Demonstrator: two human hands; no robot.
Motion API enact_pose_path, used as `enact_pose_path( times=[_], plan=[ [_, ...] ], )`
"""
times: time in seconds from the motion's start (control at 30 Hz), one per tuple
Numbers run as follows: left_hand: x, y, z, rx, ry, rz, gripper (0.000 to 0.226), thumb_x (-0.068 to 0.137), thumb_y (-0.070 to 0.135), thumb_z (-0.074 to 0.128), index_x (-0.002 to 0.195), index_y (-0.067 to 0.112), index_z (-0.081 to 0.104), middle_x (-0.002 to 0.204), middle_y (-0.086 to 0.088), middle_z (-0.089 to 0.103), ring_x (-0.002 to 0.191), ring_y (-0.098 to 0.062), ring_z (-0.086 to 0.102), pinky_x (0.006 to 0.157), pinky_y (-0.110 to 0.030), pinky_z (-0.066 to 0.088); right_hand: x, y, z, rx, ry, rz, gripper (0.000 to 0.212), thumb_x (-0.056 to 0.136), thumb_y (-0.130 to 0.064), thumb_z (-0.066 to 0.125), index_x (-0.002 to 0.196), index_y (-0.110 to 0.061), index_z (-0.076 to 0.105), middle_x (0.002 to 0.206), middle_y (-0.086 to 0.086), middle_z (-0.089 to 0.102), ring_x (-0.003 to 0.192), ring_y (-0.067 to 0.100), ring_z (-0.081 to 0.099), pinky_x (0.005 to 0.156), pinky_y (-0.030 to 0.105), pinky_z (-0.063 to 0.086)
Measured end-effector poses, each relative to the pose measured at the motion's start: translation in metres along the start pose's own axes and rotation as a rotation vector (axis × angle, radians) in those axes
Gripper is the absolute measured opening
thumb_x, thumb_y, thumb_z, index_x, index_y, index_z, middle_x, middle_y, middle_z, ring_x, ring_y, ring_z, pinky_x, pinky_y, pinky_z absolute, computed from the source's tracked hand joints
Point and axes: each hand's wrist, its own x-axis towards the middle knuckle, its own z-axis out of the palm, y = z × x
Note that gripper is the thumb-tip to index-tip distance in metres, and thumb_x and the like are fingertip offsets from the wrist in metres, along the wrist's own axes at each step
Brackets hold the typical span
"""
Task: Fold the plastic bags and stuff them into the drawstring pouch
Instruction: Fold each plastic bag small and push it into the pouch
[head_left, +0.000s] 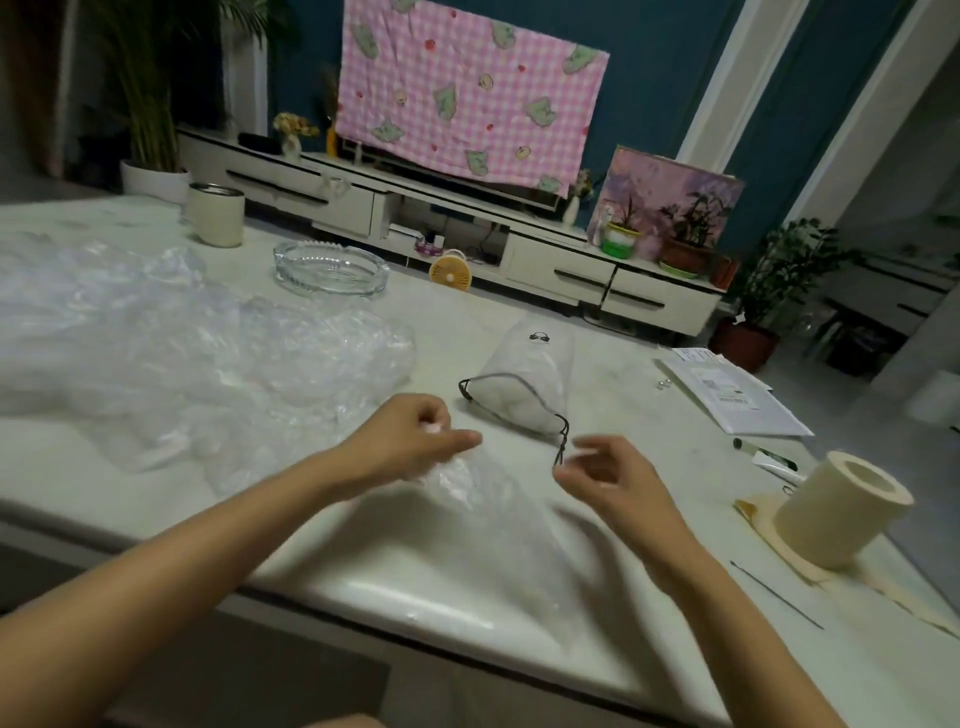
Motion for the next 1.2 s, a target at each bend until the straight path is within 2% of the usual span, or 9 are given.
enact_pose_path(
  times=[0.1,0.2,0.3,0.47,0.6,0.77,0.9,1.0,1.2],
  plan=[
    [-0.008,0.022,-0.012,0.012,-0.161,0.096,0.042,0.079,0.019,0.074,0.056,0.017,0.038,0.041,0.012,0.041,0.04,-0.001,0.035,0.039,-0.012,0.03,-0.001,-0.044,0.005,0.086,-0.439,0.04,0.07,0.069,-0.036,0.081,0.128,-0.03,0.045,0.117,-0.014,0.059,0.111,0.0,0.055,0.087,0.017,0.045],
    [-0.014,0.03,-0.016,0.087,-0.265,0.17,0.042,0.078,0.019,0.075,0.058,0.018,0.037,0.047,0.011,0.034,0.041,-0.001,0.029,0.04,-0.011,0.026,-0.003,-0.061,0.021,0.063,-0.702,0.061,0.046,0.076,-0.024,0.074,0.118,-0.019,0.056,0.1,-0.011,0.066,0.095,0.002,0.063,0.082,0.015,0.048],
    [-0.016,0.034,-0.023,0.18,-0.239,0.152,0.036,0.074,0.023,0.077,0.063,0.016,0.044,0.046,0.007,0.04,0.038,-0.002,0.035,0.038,-0.015,0.031,-0.009,-0.056,0.03,0.115,-0.662,0.074,0.017,0.086,-0.01,0.065,0.097,0.002,0.06,0.075,-0.002,0.06,0.068,0.01,0.055,0.064,0.018,0.047],
    [-0.019,0.031,-0.041,-0.056,0.233,0.01,0.032,0.08,0.042,0.07,0.09,0.015,0.054,0.061,-0.003,0.059,0.047,-0.006,0.053,0.047,-0.021,0.04,-0.02,-0.045,0.022,0.176,-0.493,0.078,0.016,0.087,-0.013,0.065,0.075,-0.01,0.054,0.063,-0.005,0.06,0.053,0.006,0.049,0.053,0.016,0.04],
    [-0.049,0.022,0.005,-0.401,-0.093,-0.219,0.052,0.078,0.053,0.064,0.11,0.012,0.06,0.105,-0.006,0.069,0.092,-0.019,0.068,0.078,-0.032,0.056,-0.021,-0.042,0.021,0.269,-0.349,0.078,0.015,0.088,-0.017,0.064,0.09,-0.002,0.059,0.075,0.003,0.061,0.065,0.011,0.054,0.06,0.019,0.044],
    [-0.049,0.014,0.051,-0.543,0.111,-0.31,0.016,0.089,0.018,0.062,0.09,0.004,0.068,0.091,-0.017,0.071,0.075,-0.023,0.066,0.068,-0.03,0.053,-0.018,-0.035,0.017,0.333,-0.249,0.147,0.013,0.089,-0.01,0.061,0.098,-0.002,0.064,0.089,0.009,0.069,0.079,0.019,0.066,0.073,0.03,0.053],
    [-0.039,0.022,0.057,-0.54,0.079,-0.331,0.015,0.088,0.015,0.063,0.089,0.0,0.066,0.081,-0.013,0.066,0.067,-0.021,0.061,0.061,-0.026,0.049,-0.012,-0.035,0.006,0.373,-0.306,0.186,0.025,0.089,-0.004,0.057,0.113,-0.004,0.062,0.109,0.016,0.068,0.1,0.034,0.066,0.092,0.044,0.051],
    [-0.031,0.03,0.062,-0.665,-0.005,-0.458,0.009,0.088,0.007,0.058,0.091,0.003,0.065,0.086,-0.015,0.065,0.076,-0.027,0.061,0.07,-0.032,0.051,-0.006,-0.038,0.0,0.416,-0.282,0.199,0.024,0.089,-0.002,0.055,0.111,-0.006,0.063,0.104,0.016,0.069,0.091,0.028,0.067,0.084,0.037,0.055],
    [-0.02,0.045,0.083,-0.722,-0.087,-0.495,0.009,0.089,0.012,0.058,0.093,0.008,0.066,0.084,-0.008,0.065,0.067,-0.018,0.06,0.052,-0.022,0.05,0.002,-0.05,-0.024,0.211,-0.324,0.181,0.024,0.091,-0.01,0.057,0.111,0.002,0.062,0.099,0.017,0.068,0.09,0.028,0.066,0.09,0.042,0.051]
  ],
)
